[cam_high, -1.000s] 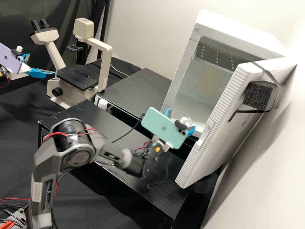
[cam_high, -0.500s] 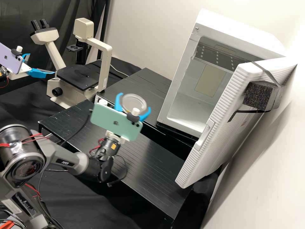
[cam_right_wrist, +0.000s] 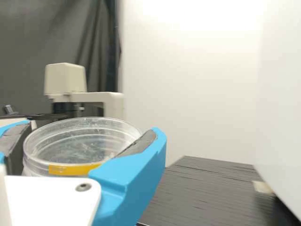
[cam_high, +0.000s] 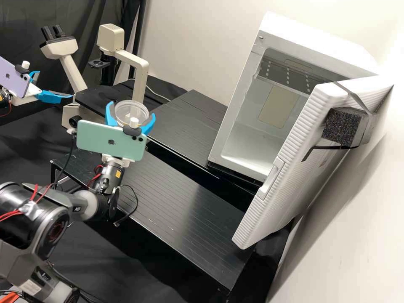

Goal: Take out the petri dish and place it under the microscope.

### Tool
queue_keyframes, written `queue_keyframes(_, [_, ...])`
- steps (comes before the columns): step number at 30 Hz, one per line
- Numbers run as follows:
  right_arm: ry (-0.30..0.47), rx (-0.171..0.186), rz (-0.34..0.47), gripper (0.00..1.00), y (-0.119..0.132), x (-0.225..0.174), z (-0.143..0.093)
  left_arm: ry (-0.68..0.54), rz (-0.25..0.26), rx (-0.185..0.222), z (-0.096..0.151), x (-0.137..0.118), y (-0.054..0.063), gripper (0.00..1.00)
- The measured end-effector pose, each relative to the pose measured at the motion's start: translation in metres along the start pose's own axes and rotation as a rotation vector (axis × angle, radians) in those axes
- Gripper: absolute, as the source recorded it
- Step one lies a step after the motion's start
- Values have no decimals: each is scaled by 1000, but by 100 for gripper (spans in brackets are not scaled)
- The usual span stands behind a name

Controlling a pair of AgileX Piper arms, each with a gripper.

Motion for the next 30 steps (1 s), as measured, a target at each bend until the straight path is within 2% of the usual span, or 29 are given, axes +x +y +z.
queue_keyframes(6, [-15, -22, -55, 0, -26, 33, -5, 0, 0, 0, 0, 0, 0, 100])
queue_keyframes(11, [-41, -44, -124, 0, -47, 59, 0, 0, 0, 0, 0, 0, 0, 100])
queue_keyframes(15, [-53, -47, -165, 0, -61, 84, 3, 0, 0, 0, 0, 0, 0, 100])
queue_keyframes(24, [-80, -55, -193, 0, -83, 136, 8, 0, 0, 0, 0, 0, 0, 100])
queue_keyframes(30, [-110, -89, -225, 0, -101, 169, 11, 0, 0, 0, 0, 0, 0, 100])
